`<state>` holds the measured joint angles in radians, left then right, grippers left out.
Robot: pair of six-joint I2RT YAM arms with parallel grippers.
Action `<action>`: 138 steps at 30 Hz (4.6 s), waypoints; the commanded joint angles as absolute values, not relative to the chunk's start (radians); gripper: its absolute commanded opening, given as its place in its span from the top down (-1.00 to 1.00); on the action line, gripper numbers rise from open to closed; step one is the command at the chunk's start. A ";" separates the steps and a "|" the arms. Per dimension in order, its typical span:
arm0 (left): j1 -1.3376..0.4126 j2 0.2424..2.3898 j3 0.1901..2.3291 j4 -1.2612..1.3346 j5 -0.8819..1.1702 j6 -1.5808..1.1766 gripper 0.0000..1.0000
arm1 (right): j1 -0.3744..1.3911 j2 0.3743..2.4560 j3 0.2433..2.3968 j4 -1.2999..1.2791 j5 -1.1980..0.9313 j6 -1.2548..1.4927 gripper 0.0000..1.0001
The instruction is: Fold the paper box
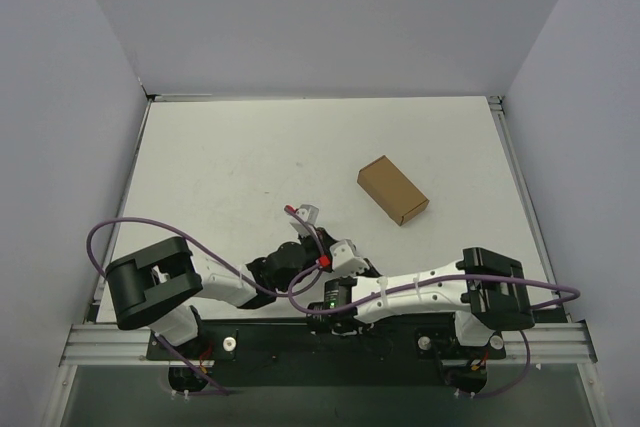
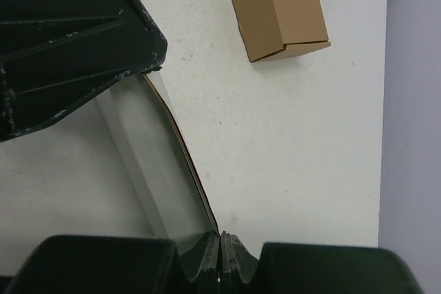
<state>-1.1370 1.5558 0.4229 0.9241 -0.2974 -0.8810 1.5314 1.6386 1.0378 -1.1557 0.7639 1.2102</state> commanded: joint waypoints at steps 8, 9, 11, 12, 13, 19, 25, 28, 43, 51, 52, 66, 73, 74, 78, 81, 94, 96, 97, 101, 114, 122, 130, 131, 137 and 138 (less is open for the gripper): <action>-1.150 1.629 0.394 0.587 -0.276 -0.838 0.60 | 1.542 1.622 1.140 -1.105 0.650 1.082 0.50; -1.150 1.632 0.396 0.586 -0.278 -0.838 0.60 | 1.542 1.608 1.143 -1.098 0.646 1.069 0.47; -1.150 1.638 0.399 0.587 -0.273 -0.836 0.60 | 1.542 1.577 1.146 -1.088 0.638 1.054 0.39; -1.150 1.643 0.400 0.589 -0.273 -0.836 0.61 | 1.542 1.569 1.147 -1.078 0.635 1.049 0.36; -1.150 1.644 0.402 0.591 -0.272 -0.835 0.60 | 1.540 1.559 1.149 -1.074 0.632 1.045 0.32; -1.154 1.675 0.407 0.607 -0.259 -0.836 0.60 | 1.542 1.537 1.169 -1.060 0.636 1.032 0.19; -1.157 1.681 0.410 0.611 -0.256 -0.836 0.61 | 1.536 1.578 1.169 -1.065 0.686 1.025 -0.10; -1.157 1.683 0.407 0.615 -0.256 -0.836 0.61 | 1.526 1.562 1.170 -1.066 0.706 1.028 -0.24; -1.160 1.680 0.414 0.617 -0.250 -0.833 0.61 | 1.537 1.657 1.137 -1.022 0.861 0.960 -0.14; -1.160 1.669 0.420 0.612 -0.244 -0.831 0.61 | 1.563 1.684 1.100 -0.970 0.839 0.991 0.00; -1.158 1.667 0.431 0.598 -0.239 -0.831 0.61 | 1.566 1.677 1.092 -0.951 0.833 0.994 -0.03; -1.111 1.632 0.534 0.443 -0.232 -0.766 0.61 | 1.578 1.473 0.902 -0.913 0.825 1.121 -0.22; -1.095 1.625 0.548 0.431 -0.227 -0.739 0.61 | 1.578 1.508 0.885 -0.914 0.862 1.120 -0.19; -1.095 1.621 0.545 0.434 -0.227 -0.736 0.61 | 1.578 1.506 0.890 -0.914 0.861 1.120 -0.19; -1.095 1.626 0.542 0.442 -0.225 -0.730 0.61 | 1.578 1.487 0.942 -0.933 0.862 1.086 -0.30; -1.095 1.632 0.534 0.468 -0.215 -0.727 0.62 | 1.575 1.465 0.968 -0.965 0.877 1.089 -0.38; -1.098 1.634 0.535 0.474 -0.206 -0.726 0.62 | 1.551 1.525 0.943 -0.960 0.882 1.101 -0.34; -1.097 1.631 0.540 0.468 -0.206 -0.724 0.62 | 1.551 1.546 0.940 -0.960 0.879 1.109 -0.30; -1.097 1.629 0.541 0.468 -0.206 -0.724 0.62 | 1.551 1.551 0.937 -0.962 0.874 1.115 -0.29; -1.098 1.628 0.540 0.465 -0.206 -0.726 0.62 | 1.551 1.563 0.925 -0.959 0.867 1.132 -0.22; -1.100 1.626 0.574 0.428 -0.195 -0.712 0.62 | 1.551 1.684 0.963 -1.074 0.893 1.285 0.06; -1.075 1.646 0.633 0.371 -0.163 -0.666 0.67 | 1.543 1.793 1.051 -1.228 0.943 1.391 0.15; -1.042 1.677 0.695 0.340 -0.107 -0.598 0.70 | 1.494 1.853 1.106 -1.308 0.946 1.439 0.07; -1.042 1.680 0.690 0.356 -0.106 -0.592 0.70 | 1.493 1.839 1.109 -1.327 0.946 1.446 0.00; -1.037 1.697 0.664 0.456 -0.087 -0.555 0.70 | 1.485 1.609 1.083 -1.194 0.891 1.309 -0.36; -1.037 1.706 0.669 0.454 -0.086 -0.540 0.70 | 1.483 1.576 1.069 -1.166 0.862 1.287 -0.37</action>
<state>-1.0374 1.6314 0.7048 0.6125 -0.0830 -0.6540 1.4849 1.7470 1.0698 -1.2098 0.8593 1.3823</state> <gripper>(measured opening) 0.171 0.673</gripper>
